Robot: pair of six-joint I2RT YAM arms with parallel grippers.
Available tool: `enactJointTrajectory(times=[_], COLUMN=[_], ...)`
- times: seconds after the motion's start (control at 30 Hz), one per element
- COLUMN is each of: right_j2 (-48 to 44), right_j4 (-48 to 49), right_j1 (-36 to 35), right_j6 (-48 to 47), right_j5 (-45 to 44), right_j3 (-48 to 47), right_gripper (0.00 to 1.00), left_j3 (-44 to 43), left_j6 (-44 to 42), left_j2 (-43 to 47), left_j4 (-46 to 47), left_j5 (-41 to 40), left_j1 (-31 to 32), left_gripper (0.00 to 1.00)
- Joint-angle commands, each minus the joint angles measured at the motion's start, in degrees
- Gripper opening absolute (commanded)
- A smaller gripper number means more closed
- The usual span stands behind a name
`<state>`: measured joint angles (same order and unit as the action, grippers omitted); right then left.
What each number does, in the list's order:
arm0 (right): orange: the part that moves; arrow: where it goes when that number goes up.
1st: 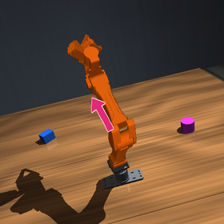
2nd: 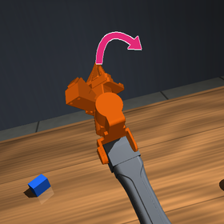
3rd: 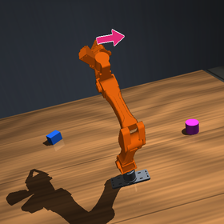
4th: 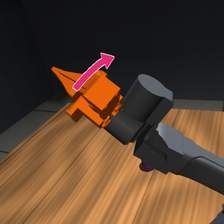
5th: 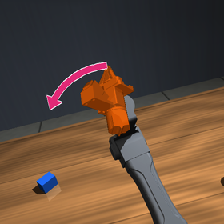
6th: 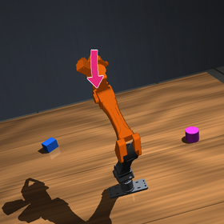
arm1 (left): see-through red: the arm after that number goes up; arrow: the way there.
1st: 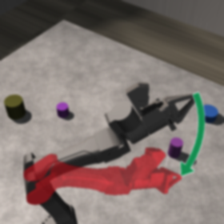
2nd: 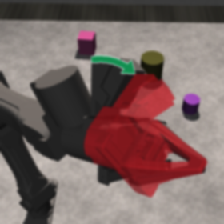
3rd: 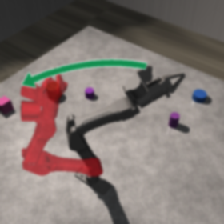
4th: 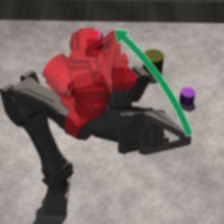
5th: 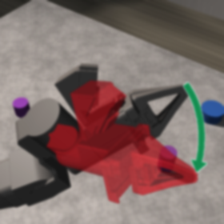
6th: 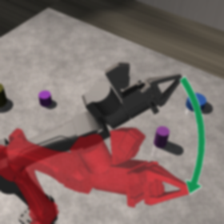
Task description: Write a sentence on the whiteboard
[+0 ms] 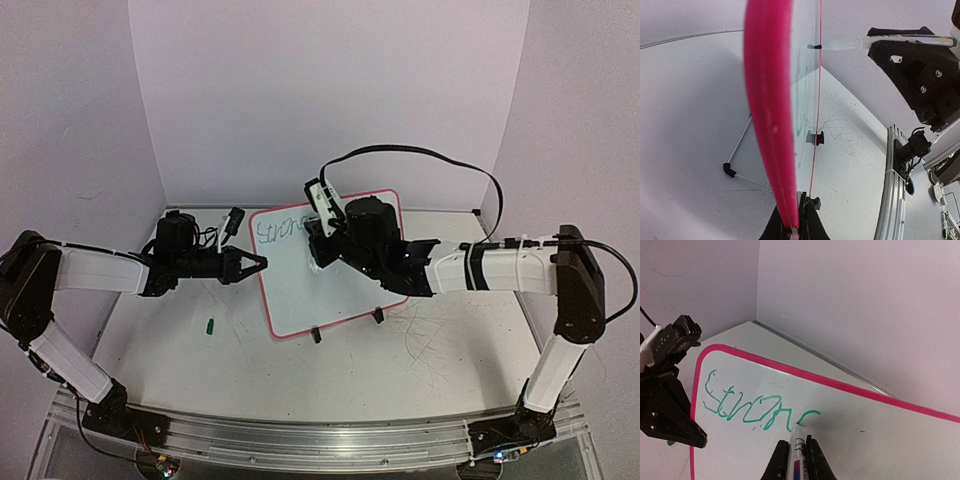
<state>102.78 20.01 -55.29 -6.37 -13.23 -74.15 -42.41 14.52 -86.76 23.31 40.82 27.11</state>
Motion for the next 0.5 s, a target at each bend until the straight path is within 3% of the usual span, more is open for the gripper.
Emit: enactJointTrajectory(times=[0.0,0.47], right_j2=[-1.7,-2.5], right_j4=[-0.9,-1.0], right_j1=[-0.2,-0.1], right_j6=[1.3,0.7], right_j5=[0.3,-6.5], right_j3=[1.7,1.6], right_gripper=[0.0,0.0], left_j3=[-2.0,-2.2], left_j6=[-5.7,-5.7], left_j2=[0.1,0.2], left_j4=[-1.1,-1.3], left_j5=[-7.3,-7.2], left_j1=[-0.5,-0.5], left_gripper=[0.0,0.0])
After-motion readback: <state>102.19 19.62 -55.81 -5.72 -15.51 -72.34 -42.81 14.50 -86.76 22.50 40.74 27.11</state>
